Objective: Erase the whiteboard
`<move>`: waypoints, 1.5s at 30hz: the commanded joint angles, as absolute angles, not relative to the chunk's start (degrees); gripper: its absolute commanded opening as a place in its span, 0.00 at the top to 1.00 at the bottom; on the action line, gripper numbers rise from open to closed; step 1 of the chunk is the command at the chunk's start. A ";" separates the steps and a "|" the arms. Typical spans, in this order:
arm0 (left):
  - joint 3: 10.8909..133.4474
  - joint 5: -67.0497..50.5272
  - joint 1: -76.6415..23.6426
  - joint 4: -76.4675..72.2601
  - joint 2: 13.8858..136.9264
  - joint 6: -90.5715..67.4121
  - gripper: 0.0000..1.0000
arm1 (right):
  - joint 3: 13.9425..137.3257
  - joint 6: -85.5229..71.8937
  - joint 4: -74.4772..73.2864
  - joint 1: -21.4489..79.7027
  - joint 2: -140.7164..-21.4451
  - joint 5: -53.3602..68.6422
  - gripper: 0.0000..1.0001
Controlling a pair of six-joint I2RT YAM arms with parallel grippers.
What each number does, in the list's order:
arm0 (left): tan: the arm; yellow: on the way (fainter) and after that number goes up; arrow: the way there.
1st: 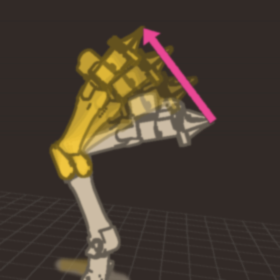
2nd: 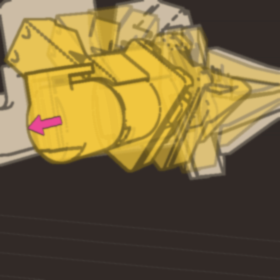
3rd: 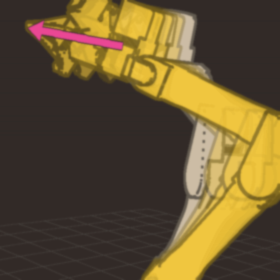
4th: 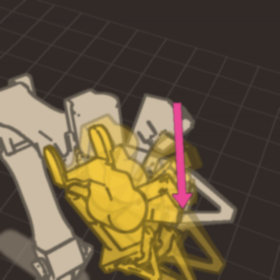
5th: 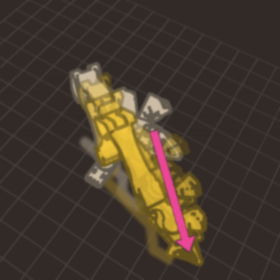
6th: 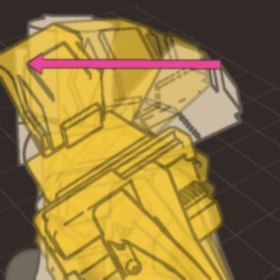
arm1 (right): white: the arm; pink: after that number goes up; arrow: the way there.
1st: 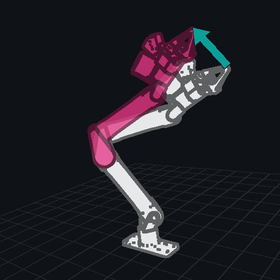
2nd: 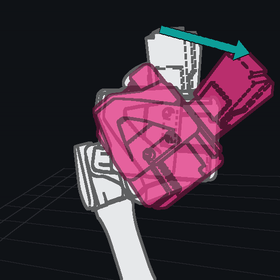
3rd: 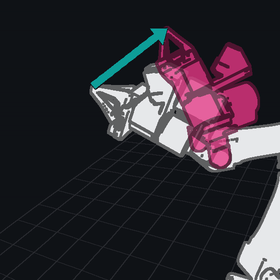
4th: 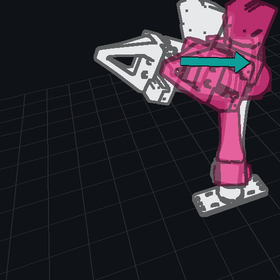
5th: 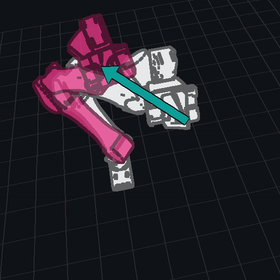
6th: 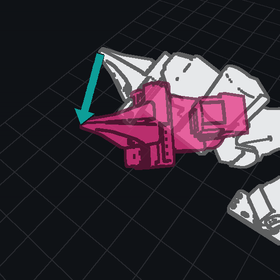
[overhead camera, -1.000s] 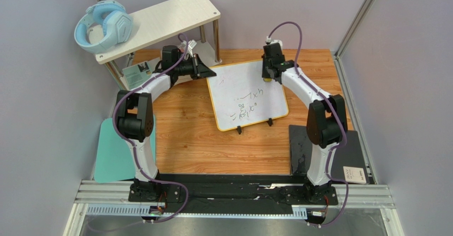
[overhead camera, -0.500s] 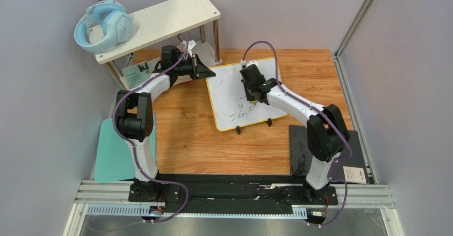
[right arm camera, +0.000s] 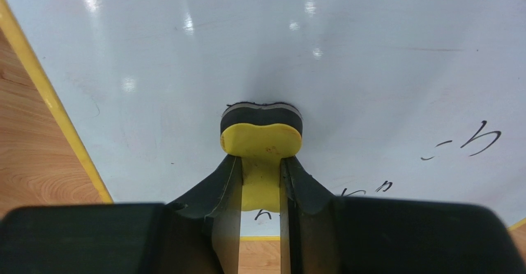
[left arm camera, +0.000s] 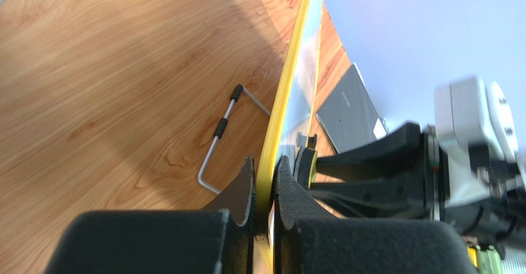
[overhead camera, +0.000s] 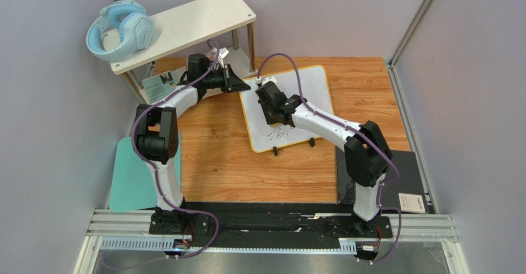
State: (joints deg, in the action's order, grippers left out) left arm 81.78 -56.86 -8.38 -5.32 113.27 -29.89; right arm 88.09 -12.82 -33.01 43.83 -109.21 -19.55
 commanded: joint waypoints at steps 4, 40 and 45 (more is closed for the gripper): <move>82.35 -47.64 -8.70 -8.09 112.76 -19.60 1.00 | 81.21 -17.58 -31.03 27.61 -110.39 -26.00 1.00; 82.71 -47.29 -8.70 -6.42 112.32 -18.46 1.00 | 87.89 -14.07 -21.27 24.26 -111.45 -22.33 1.00; 82.44 -47.28 -8.70 -6.68 112.41 -18.54 1.00 | 83.60 -10.64 -20.39 25.92 -109.78 -14.69 1.00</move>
State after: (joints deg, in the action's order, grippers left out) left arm 81.87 -55.55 -9.37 -4.93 113.19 -31.59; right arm 87.15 -12.49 -25.23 24.23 -108.38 -22.46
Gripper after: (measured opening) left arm 0.048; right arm 0.238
